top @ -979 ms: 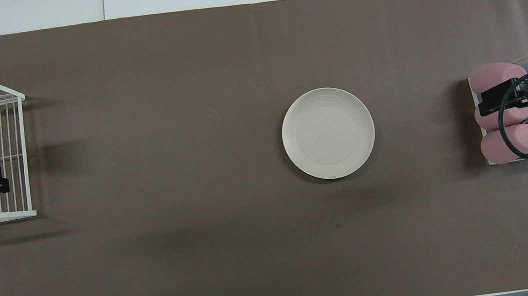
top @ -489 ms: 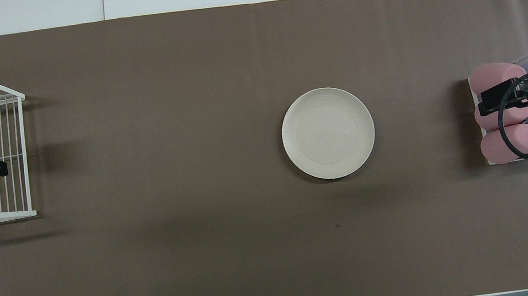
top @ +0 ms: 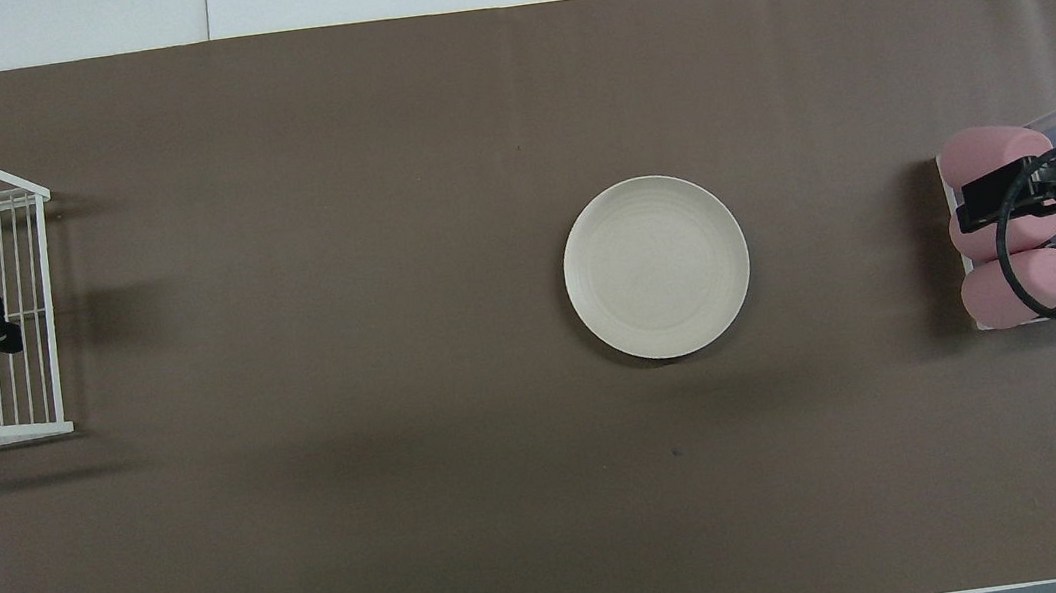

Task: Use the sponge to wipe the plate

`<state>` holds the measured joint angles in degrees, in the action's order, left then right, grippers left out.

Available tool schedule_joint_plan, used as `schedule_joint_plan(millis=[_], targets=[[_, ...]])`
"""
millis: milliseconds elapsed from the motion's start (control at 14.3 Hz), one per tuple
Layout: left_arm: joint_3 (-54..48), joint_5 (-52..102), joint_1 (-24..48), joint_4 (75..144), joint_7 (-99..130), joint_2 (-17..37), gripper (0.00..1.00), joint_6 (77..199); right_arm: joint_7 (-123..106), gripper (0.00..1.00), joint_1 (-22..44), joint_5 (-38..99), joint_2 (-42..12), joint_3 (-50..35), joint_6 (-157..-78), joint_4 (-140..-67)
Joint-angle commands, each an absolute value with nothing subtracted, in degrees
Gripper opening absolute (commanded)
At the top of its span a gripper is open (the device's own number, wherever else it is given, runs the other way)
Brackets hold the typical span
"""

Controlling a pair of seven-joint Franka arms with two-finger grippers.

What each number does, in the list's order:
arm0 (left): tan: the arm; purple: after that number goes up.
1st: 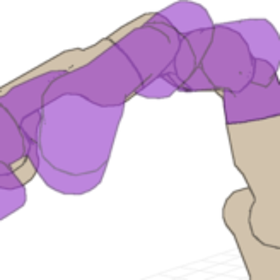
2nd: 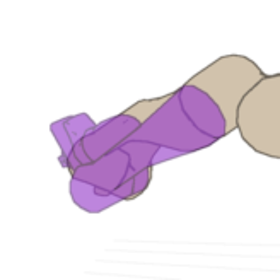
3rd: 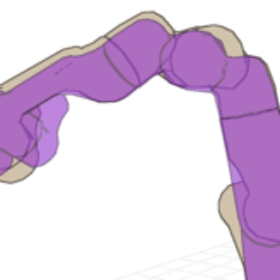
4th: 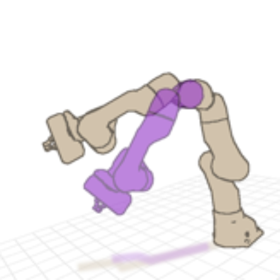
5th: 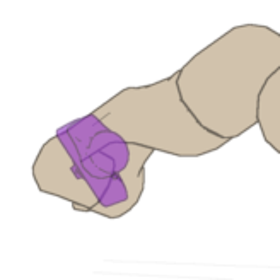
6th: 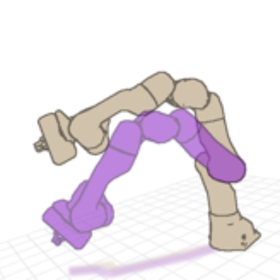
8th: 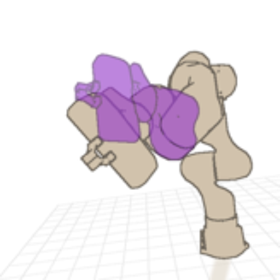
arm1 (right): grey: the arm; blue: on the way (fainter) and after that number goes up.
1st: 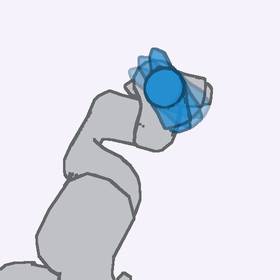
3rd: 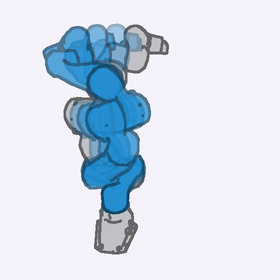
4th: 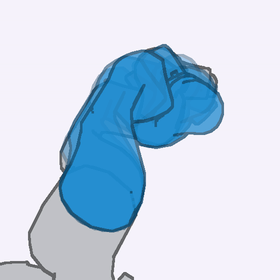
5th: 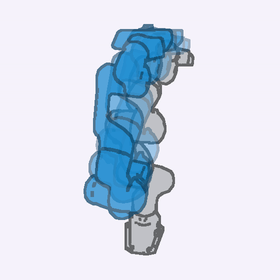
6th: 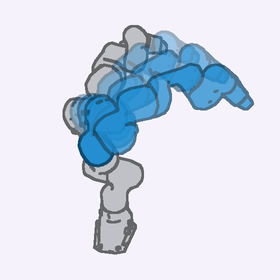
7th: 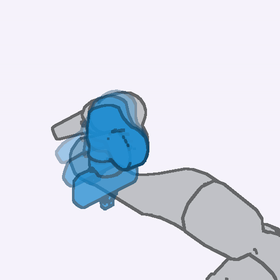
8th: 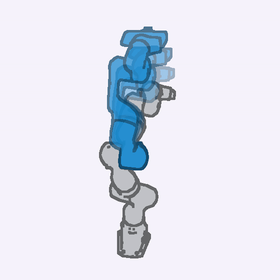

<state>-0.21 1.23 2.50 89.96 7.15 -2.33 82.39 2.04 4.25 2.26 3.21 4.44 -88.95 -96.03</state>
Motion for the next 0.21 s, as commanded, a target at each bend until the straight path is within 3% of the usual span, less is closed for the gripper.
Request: schedule_joint_plan(millis=[0, 140], targets=[[-0.4, 2.1, 1.9, 90.4, 6.2, -2.6, 1.00, 83.1, 0.6, 1.00, 3.6, 1.1, 4.6, 4.0, -88.8, -97.5], [-0.3, 2.1, 1.9, 90.5, 6.2, -2.6, 1.00, 83.1, 0.6, 1.00, 3.6, 1.1, 4.6, 4.0, -88.8, -97.4]])
